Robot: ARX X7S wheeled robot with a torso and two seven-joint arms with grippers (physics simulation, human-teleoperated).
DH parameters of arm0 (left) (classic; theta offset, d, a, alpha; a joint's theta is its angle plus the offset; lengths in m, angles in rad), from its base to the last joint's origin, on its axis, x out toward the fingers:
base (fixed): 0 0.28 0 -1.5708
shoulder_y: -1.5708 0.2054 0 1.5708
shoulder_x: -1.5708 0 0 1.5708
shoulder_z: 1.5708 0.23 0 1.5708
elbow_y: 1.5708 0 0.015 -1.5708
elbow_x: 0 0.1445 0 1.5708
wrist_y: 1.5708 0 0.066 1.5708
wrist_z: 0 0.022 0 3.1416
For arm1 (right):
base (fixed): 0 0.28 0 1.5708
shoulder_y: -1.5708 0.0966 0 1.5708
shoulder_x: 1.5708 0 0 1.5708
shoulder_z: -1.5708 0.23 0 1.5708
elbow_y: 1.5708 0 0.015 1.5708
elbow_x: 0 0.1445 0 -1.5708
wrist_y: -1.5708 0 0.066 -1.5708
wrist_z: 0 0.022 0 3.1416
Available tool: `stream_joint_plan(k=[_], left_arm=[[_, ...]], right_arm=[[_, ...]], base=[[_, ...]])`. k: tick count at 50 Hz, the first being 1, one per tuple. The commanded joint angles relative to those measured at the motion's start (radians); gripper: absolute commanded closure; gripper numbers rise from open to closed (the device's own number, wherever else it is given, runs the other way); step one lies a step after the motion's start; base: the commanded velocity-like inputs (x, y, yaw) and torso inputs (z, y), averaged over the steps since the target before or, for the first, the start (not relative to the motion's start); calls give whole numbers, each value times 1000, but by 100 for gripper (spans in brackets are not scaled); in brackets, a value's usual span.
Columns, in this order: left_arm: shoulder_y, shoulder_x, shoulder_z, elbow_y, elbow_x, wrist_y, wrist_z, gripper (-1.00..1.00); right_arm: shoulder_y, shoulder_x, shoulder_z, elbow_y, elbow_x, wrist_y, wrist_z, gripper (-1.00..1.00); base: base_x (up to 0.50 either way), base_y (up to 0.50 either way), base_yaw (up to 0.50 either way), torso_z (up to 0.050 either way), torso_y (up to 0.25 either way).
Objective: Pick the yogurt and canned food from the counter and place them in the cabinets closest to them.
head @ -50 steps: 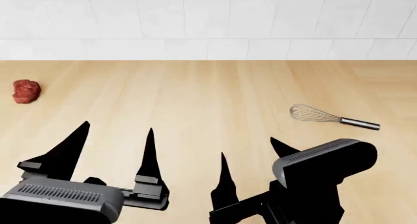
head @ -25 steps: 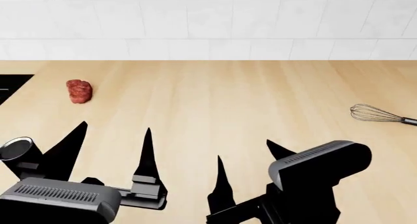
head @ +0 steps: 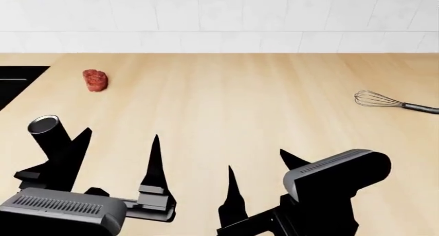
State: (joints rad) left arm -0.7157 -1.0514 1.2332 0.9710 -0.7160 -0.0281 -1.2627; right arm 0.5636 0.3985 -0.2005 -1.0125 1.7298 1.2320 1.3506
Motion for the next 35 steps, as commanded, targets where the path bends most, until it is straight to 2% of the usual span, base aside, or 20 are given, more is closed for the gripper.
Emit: stream_joint_plan(k=[1,35], left_arm=[[1,-1,0,-2,1,4,2,-100],[-14,4,-2,10,-8,-18,-6,-100]], right_arm=[[7,1,-8,-3,-5,2,-5,-100],[12,14,-26,-2,9,-12,12,-100]], base=[[0,500,0,0,0],[0,500,0,0,0]])
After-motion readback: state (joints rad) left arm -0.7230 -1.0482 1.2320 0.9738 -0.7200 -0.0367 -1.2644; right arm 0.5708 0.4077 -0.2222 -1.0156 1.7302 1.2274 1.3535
